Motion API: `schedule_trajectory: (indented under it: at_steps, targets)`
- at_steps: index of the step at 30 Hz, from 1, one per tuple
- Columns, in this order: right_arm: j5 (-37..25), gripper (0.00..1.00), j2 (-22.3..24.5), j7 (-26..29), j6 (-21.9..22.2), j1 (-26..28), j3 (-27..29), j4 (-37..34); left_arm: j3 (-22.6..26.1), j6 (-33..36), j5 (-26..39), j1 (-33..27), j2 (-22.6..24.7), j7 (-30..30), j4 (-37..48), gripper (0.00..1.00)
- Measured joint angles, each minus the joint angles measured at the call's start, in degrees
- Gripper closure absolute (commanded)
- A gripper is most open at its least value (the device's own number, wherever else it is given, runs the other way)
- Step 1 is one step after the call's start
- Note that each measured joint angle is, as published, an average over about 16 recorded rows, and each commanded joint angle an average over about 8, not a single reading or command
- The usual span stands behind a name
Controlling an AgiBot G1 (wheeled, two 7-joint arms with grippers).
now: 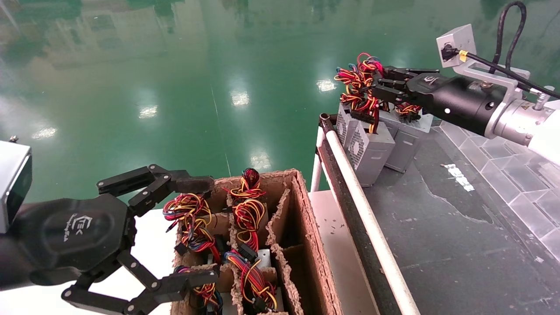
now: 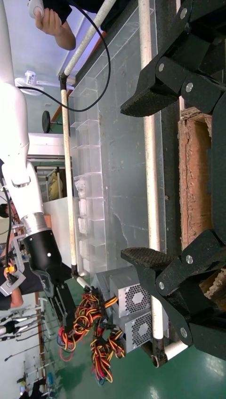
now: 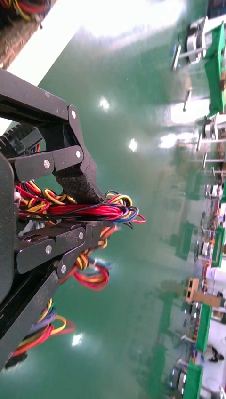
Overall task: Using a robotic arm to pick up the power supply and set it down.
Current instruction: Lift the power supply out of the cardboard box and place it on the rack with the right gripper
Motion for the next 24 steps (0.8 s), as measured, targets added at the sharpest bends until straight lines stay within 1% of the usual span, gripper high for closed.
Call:
schedule_trajectory:
  at_steps: [7, 8, 24]
  targets:
    - [-0.28, 0.06, 0.00, 0.14, -1.04, -0.04, -0.20, -0.01, 0.01, 0.00, 0.00, 0.00, 0.00, 0.00, 0.00, 0.00]
    - [-0.30, 0.00, 0.03, 0.16, -1.16, -0.04, -0.22, -0.03, 0.01, 0.00, 0.00, 0.00, 0.00, 0.00, 0.00, 0.00]
    - [-0.31, 0.00, 1.17, 0.35, -4.16, 0.02, -0.23, 0.07, 0.02, -0.01, -0.01, 0.00, -0.01, 0.01, 0.00, 0.00]
